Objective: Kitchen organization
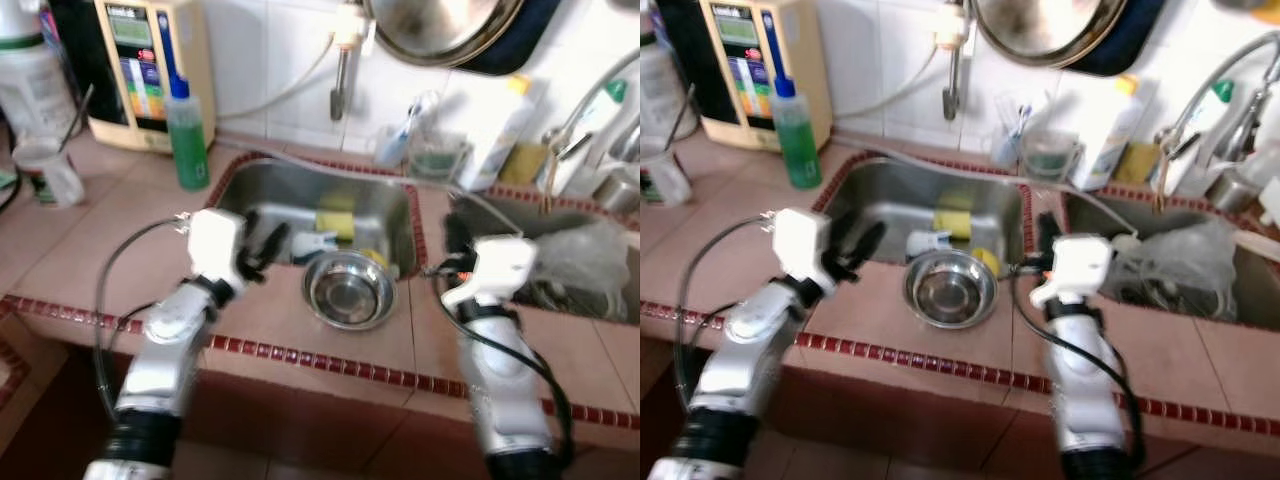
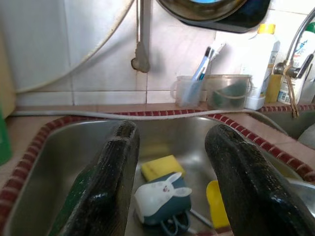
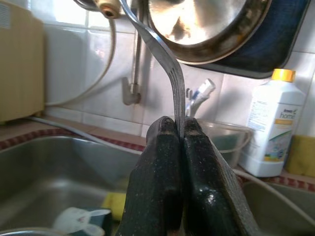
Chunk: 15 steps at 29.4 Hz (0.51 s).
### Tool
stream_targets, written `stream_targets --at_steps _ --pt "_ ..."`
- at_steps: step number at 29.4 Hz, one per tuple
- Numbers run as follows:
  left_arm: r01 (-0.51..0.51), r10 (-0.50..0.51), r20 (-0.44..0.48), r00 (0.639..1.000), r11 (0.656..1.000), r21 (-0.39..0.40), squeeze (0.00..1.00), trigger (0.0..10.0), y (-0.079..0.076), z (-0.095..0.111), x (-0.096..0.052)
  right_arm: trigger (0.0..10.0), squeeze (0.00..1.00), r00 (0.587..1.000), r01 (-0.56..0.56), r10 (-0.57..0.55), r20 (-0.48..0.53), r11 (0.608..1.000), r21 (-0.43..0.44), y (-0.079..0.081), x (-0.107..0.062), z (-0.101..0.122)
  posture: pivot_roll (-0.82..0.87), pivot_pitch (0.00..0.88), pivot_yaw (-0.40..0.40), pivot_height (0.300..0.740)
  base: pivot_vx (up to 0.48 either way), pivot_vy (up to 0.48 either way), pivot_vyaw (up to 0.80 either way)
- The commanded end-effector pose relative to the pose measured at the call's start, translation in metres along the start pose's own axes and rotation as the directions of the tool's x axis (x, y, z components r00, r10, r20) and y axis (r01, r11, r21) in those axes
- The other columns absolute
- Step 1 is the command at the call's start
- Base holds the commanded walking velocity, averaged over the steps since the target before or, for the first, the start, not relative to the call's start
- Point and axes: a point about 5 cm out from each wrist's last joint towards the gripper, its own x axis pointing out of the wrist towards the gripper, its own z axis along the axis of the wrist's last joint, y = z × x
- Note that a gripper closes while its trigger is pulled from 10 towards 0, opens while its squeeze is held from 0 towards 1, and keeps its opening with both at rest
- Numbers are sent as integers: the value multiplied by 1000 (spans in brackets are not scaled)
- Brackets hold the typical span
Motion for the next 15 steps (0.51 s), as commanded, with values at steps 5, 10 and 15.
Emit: stream_targets --at_steps 5,10,15 --pt "41 -41 11 999 999 -12 0 10000 -12 2 5 10000 0 1000 28 -28 8 999 -21 -12 -1 4 85 0 -84 740 353 0 0" --pt "42 -42 11 999 999 -13 0 10000 -12 2 5 10000 0 1000 28 -27 6 999 -22 -12 -1 4 85 0 -84 740 353 0 0" --pt "44 -44 13 999 999 -12 0 10000 -13 3 5 10000 0 1000 28 -28 5 999 -23 -13 -1 4 85 0 -85 740 347 0 0"
